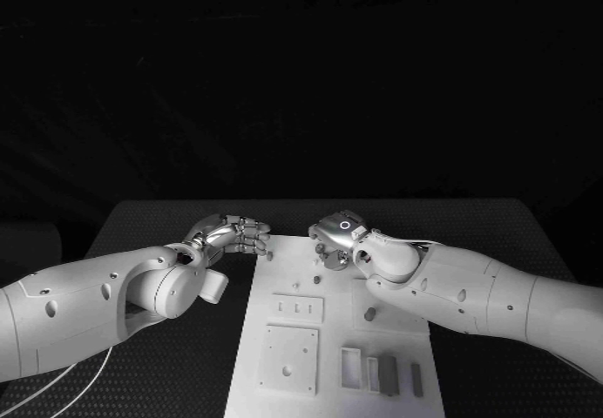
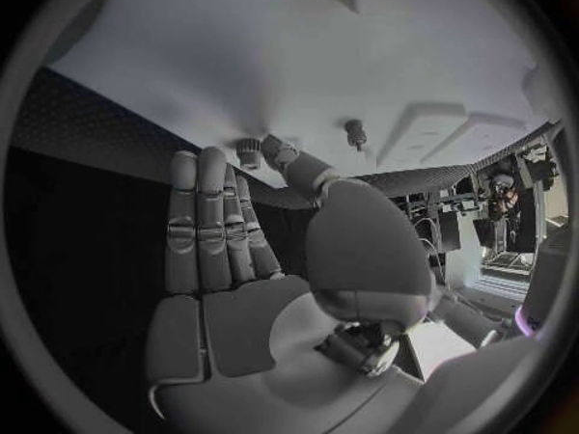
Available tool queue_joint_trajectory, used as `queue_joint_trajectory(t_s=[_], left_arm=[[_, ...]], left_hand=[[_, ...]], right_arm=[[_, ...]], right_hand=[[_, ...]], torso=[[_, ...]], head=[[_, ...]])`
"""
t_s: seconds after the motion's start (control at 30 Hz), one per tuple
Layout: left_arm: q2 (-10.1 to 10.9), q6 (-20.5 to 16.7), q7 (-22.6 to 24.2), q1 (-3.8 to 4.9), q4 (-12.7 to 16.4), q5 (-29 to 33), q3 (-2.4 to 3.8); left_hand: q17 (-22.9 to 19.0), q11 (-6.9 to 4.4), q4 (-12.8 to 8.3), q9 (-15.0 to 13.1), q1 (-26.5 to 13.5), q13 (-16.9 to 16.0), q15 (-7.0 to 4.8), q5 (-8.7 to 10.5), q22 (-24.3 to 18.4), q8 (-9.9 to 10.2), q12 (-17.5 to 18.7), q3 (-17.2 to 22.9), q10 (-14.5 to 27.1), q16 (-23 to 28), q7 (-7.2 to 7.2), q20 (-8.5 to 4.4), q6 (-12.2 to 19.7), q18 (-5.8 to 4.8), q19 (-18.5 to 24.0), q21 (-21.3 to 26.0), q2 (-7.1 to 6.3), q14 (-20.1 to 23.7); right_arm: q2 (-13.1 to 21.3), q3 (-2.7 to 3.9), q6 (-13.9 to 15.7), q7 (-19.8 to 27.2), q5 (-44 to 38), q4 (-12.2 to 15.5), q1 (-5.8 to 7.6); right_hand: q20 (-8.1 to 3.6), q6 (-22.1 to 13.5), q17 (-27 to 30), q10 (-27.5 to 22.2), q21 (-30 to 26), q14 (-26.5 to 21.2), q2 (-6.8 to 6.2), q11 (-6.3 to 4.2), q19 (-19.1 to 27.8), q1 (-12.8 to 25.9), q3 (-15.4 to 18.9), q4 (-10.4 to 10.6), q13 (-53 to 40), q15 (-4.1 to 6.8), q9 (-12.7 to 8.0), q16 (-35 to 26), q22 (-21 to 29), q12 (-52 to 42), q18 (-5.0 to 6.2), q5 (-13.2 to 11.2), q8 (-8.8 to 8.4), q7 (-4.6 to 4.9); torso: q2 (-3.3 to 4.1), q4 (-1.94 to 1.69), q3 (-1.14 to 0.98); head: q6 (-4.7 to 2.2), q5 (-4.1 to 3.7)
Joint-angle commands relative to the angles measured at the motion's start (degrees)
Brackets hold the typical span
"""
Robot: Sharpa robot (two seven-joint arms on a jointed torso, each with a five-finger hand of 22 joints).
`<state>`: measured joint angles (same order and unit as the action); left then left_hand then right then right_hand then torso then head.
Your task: Assemble the parts on the task board
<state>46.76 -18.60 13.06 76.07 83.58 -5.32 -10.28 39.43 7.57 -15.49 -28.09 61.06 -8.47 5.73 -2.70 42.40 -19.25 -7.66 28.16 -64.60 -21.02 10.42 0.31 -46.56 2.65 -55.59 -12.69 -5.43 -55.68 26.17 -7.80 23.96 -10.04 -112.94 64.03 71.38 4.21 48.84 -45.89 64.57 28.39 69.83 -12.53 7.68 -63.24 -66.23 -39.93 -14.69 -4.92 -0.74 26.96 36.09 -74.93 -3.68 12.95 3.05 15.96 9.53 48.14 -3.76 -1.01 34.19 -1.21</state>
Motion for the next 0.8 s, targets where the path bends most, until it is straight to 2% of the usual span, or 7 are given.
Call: queue_joint_trajectory(t_s=[0.03, 0.23, 0.43, 0.57, 0.67, 0.73, 0.8], left_arm=[[0.1, 0.4, 0.5, 0.08, 0.0, 0.2, 0.06], [0.6, 0.1, 0.6, 0.10, -0.3, 0.2, 0.07], [0.4, 0.0, 0.5, 0.09, -1.3, 0.3, 0.06], [0.2, 0.2, 0.6, 0.09, -2.2, 0.4, 0.05], [0.0, 0.2, 0.7, 0.08, -3.0, 0.4, 0.05], [-0.2, 0.2, 0.7, 0.07, -3.4, 0.4, 0.04], [-0.3, 0.3, 0.7, 0.06, -3.7, 0.4, 0.02]], left_hand=[[0.1, 0.34, -0.1, 0.0, -0.2, -0.1, 0.27, -0.19, 0.1, 0.2, 0.3, -0.3, 0.1, 0.3, 0.18, -0.06, 0.4, 0.78, 0.4, 0.3, -0.12, 0.1], [0.1, 0.35, -0.1, 0.0, -0.2, -0.1, 0.28, -0.19, 0.1, 0.2, 0.4, -0.3, 0.1, 0.3, 0.17, -0.06, 0.4, 0.78, 0.4, 0.3, -0.15, 0.1], [0.1, 0.35, -0.1, 0.0, -0.2, -0.1, 0.28, -0.20, 0.1, 0.2, 0.4, -0.3, 0.1, 0.3, 0.17, -0.06, 0.4, 0.79, 0.4, 0.3, -0.15, 0.1], [0.2, 0.36, -0.1, 0.0, -0.2, -0.1, 0.28, -0.19, 0.1, 0.2, 0.4, -0.3, 0.1, 0.3, 0.17, -0.06, 0.4, 0.79, 0.4, 0.3, -0.14, 0.1], [0.2, 0.36, -0.1, 0.0, -0.2, -0.1, 0.28, -0.19, 0.1, 0.2, 0.4, -0.2, 0.2, 0.3, 0.17, -0.06, 0.4, 0.80, 0.4, 0.3, -0.13, 0.1], [0.2, 0.36, -0.1, 0.0, -0.2, -0.1, 0.28, -0.19, 0.1, 0.2, 0.4, -0.2, 0.2, 0.3, 0.16, -0.06, 0.3, 0.80, 0.4, 0.3, -0.12, 0.1], [0.2, 0.36, -0.1, 0.0, -0.2, -0.1, 0.28, -0.19, 0.1, 0.2, 0.4, -0.2, 0.2, 0.3, 0.16, -0.06, 0.3, 0.80, 0.4, 0.3, -0.11, 0.1]], right_arm=[[1.1, 0.01, 3.3, 0.6, 1.3, 1.4, 0.13], [4.5, 0.28, 6.8, 2.2, 5.6, 5.4, 1.63], [9.5, 1.83, 4.9, 3.9, 10.2, 10.6, 3.12], [13.2, 3.04, 0.3, 4.8, 14.6, 12.8, 3.78], [15.5, 3.40, -4.5, 4.9, 15.8, 13.2, 4.40], [16.2, 3.43, -12.5, 3.9, 16.0, 12.0, 4.78], [16.1, 3.42, -13.7, 4.3, 16.2, 10.1, 4.86]], right_hand=[[0.04, -0.2, -0.1, -0.5, 0.3, -0.1, -0.64, 0.00, 0.3, -0.1, -0.1, 0.6, 0.1, -0.46, 0.0, -0.3, -1.3, -0.2, 2.05, -0.2, 0.01, 0.05], [-0.16, -1.4, -0.3, 0.0, 1.5, 0.0, -2.89, -0.06, -0.6, 2.2, 0.7, 3.3, 0.3, -0.42, -0.3, -0.3, -1.6, -0.5, 2.05, -0.2, -0.41, -0.04], [-0.89, -1.4, -0.6, 0.6, 3.1, 0.6, -4.15, -0.42, -0.9, 4.2, 1.4, 5.8, 0.4, -0.06, -0.3, -0.1, -1.5, -0.7, 2.05, -0.2, -0.08, -0.21], [-1.64, -0.3, -1.4, 3.2, 5.0, 1.9, -3.52, -1.33, -1.6, 2.9, 1.5, 5.5, -0.4, 0.81, 0.0, 1.1, -1.6, -2.0, 2.05, -0.2, 0.73, -0.25], [-1.83, 0.5, -1.8, 6.7, 6.0, 2.0, -2.82, -2.49, -1.5, 2.3, 1.8, 4.9, -1.8, 1.82, 0.3, 1.5, -1.6, -4.0, 2.05, -0.2, 1.33, -0.05], [-1.91, 0.7, -2.1, 8.2, 6.8, 2.1, -2.68, -3.14, -1.4, 2.4, 2.2, 4.8, -3.0, 2.37, 0.5, 1.8, -1.5, -4.9, 2.05, -0.2, 1.53, -0.07], [-1.80, 0.3, -2.6, 10.4, 7.3, 2.0, -3.83, -3.86, -1.1, 4.8, 3.3, 6.2, -4.6, 3.01, 0.4, 2.4, -1.6, -6.5, 2.01, -0.2, 1.38, -0.05]], torso=[[-0.03, 0.02, -0.01], [-0.09, 0.27, -0.11], [-0.27, 0.67, -0.28], [-0.62, 1.20, -0.37], [-0.84, 1.62, -0.39], [-0.98, 1.87, -0.44], [-1.15, 2.12, -0.47]], head=[[-0.40, -0.10], [-1.14, -0.17], [-1.79, -0.28], [-2.20, -0.48], [-2.41, -0.71], [-2.53, -0.72], [-2.57, -0.62]])
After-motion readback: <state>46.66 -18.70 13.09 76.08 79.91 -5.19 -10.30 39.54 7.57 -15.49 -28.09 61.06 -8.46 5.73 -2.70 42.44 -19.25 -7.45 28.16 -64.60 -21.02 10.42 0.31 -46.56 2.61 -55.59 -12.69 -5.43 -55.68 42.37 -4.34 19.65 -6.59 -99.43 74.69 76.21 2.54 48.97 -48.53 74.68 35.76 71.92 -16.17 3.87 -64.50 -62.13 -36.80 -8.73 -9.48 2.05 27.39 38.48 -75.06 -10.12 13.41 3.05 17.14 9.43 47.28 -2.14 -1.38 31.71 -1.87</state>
